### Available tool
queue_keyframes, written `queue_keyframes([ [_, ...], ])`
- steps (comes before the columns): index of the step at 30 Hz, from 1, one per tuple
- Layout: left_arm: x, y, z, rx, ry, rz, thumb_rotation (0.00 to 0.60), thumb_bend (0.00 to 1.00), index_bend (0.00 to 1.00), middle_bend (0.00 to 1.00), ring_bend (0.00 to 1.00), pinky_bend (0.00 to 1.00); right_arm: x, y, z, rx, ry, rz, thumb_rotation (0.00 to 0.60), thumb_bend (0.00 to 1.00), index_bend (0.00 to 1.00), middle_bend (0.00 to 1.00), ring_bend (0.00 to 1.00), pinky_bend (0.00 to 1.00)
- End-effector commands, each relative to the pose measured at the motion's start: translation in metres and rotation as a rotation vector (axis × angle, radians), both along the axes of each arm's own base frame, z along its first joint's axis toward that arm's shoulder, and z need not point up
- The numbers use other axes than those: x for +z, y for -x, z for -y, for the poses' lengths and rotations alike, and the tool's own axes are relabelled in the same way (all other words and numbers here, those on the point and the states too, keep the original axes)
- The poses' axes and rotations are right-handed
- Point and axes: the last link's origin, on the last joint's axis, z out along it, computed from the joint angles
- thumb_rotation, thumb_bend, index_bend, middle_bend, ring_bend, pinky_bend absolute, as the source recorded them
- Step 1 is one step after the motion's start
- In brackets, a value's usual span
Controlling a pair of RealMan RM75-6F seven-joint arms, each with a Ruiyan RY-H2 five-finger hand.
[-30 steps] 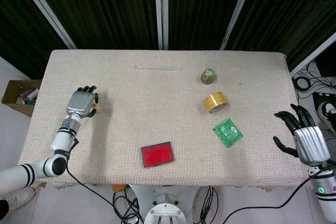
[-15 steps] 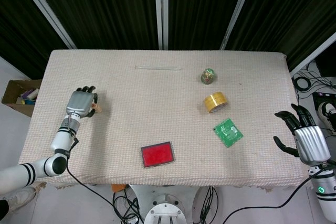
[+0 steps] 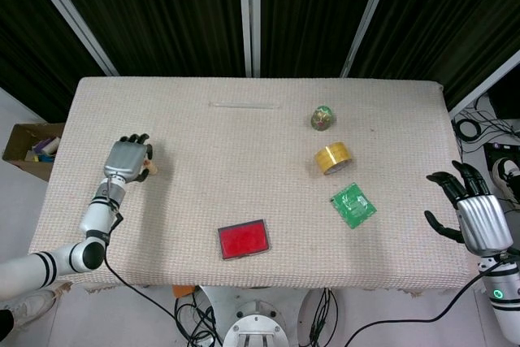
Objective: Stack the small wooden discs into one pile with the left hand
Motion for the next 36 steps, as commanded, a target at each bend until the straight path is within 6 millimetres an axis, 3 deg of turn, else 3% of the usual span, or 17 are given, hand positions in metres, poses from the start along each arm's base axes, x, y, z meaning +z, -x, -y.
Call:
queue_keyframes([
  [1,0.0,0.0,0.001,0.002,0.001,0.0,0.6,0.35,0.41,0.13,0.12,0.2,0.0,0.0,0.0,0.001,0.001,0.001,0.6,0.23,0.26,0.28,0.04,0.12],
  [9,0.009,-0.002,0.004,-0.004,-0.038,0.042,0.6,0.33,0.31,0.1,0.12,0.2,0.002,0.0,0.0,0.0,0.005,0.002,0.6,0.23,0.26,0.28,0.04,0.12],
  [15,0.053,0.01,0.019,-0.003,-0.218,0.144,0.6,0.29,0.29,0.11,0.12,0.2,0.008,0.005,0.001,-0.036,-0.008,0.0,0.6,0.23,0.26,0.27,0.04,0.12],
  [23,0.1,0.051,0.075,-0.071,-0.45,0.129,0.6,0.18,0.28,0.12,0.12,0.2,0.014,0.015,0.01,-0.124,-0.067,0.006,0.6,0.23,0.2,0.2,0.01,0.11],
  [31,0.099,0.067,0.159,-0.074,-0.403,0.119,0.6,0.17,0.28,0.12,0.12,0.19,0.001,0.016,0.012,-0.112,-0.075,0.008,0.6,0.23,0.16,0.17,0.0,0.09],
  [36,0.094,0.064,0.194,-0.056,-0.386,0.152,0.6,0.17,0.28,0.12,0.12,0.19,-0.007,0.013,0.001,-0.108,-0.075,0.009,0.6,0.24,0.16,0.17,0.0,0.09],
])
